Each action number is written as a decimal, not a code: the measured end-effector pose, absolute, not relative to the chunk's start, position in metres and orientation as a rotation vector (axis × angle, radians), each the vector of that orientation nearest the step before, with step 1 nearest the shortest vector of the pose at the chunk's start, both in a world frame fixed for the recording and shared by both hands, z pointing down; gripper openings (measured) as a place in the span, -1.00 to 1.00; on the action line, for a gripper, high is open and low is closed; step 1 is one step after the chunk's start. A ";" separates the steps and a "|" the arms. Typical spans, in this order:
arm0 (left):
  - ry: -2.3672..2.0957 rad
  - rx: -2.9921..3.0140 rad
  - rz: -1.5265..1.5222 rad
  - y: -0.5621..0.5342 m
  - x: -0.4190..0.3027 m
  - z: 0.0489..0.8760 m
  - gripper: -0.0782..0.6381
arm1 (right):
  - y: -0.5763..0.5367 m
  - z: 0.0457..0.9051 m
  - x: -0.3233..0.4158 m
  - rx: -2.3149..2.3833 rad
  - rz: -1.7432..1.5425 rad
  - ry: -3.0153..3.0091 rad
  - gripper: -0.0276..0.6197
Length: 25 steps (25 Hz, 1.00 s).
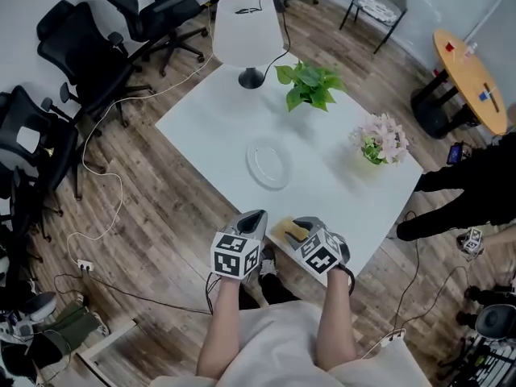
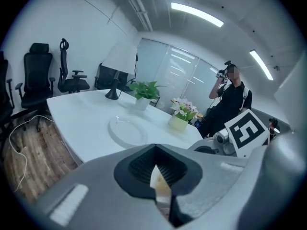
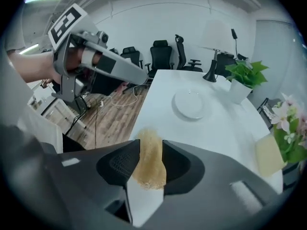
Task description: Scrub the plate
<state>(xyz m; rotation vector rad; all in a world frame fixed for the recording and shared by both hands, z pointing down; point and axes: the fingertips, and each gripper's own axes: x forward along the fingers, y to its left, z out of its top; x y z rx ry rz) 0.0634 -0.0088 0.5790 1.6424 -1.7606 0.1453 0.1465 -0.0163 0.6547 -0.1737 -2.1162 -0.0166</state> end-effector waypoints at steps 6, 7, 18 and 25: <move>-1.768 1.655 0.181 -0.015 0.057 0.577 -0.78 | -0.020 0.671 0.147 -0.156 -0.052 -2.071 -0.63; -1.772 1.656 0.183 -0.016 0.055 0.575 -0.78 | -0.023 0.666 0.144 -0.145 -0.030 -2.094 -0.64; -1.702 1.794 0.237 -0.053 0.036 0.554 -0.78 | -0.088 0.595 0.106 0.269 0.210 -2.395 -0.67; -1.553 1.945 0.341 -0.081 -0.005 0.551 -0.78 | -0.119 0.577 0.079 0.572 0.335 -2.417 -0.68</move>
